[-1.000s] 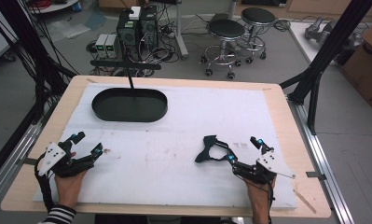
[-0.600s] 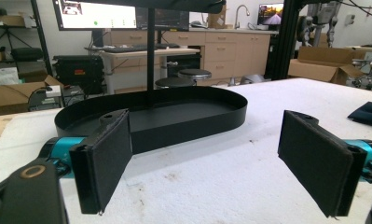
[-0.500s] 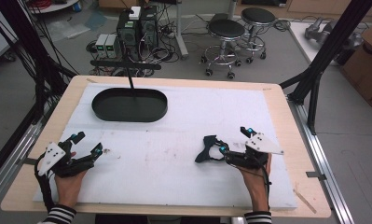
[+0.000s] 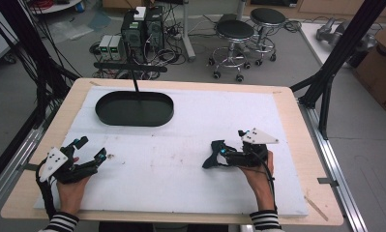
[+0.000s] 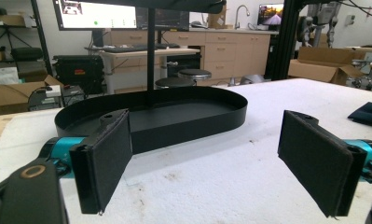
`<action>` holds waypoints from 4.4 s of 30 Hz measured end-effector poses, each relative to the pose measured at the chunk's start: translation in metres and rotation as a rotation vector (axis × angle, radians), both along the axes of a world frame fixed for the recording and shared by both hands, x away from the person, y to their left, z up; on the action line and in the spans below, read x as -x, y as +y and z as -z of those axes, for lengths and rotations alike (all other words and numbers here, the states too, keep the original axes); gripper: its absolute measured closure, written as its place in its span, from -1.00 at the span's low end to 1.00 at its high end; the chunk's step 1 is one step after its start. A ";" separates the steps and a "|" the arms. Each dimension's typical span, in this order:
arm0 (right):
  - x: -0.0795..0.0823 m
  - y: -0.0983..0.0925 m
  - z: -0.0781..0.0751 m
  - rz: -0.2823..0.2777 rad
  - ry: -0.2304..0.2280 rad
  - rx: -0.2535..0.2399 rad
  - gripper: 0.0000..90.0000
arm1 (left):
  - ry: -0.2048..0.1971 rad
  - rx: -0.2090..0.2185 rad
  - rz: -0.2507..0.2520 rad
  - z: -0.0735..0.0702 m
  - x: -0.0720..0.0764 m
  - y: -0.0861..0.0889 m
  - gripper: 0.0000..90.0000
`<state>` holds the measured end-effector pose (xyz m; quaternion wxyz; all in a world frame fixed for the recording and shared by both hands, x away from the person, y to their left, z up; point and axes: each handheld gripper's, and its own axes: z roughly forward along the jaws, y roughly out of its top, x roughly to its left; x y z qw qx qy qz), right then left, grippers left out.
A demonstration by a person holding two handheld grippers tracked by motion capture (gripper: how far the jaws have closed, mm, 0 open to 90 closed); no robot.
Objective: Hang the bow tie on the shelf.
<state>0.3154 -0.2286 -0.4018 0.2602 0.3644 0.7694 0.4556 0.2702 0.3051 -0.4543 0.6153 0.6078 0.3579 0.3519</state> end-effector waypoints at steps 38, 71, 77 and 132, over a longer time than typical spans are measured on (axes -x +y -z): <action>-0.032 0.006 0.033 -0.122 0.211 0.339 0.19 | 0.003 0.008 -0.001 0.000 0.000 0.000 -0.60; -0.050 0.014 0.021 -0.180 0.349 0.412 0.40 | 0.006 0.013 -0.002 0.000 0.000 0.001 -0.60; -0.054 0.017 0.019 -0.203 0.374 0.450 0.47 | 0.005 0.013 -0.002 0.000 0.000 0.001 -0.60; -0.052 0.025 -0.029 -0.115 0.127 0.074 0.96 | 0.004 0.012 -0.001 0.000 0.000 0.001 -0.60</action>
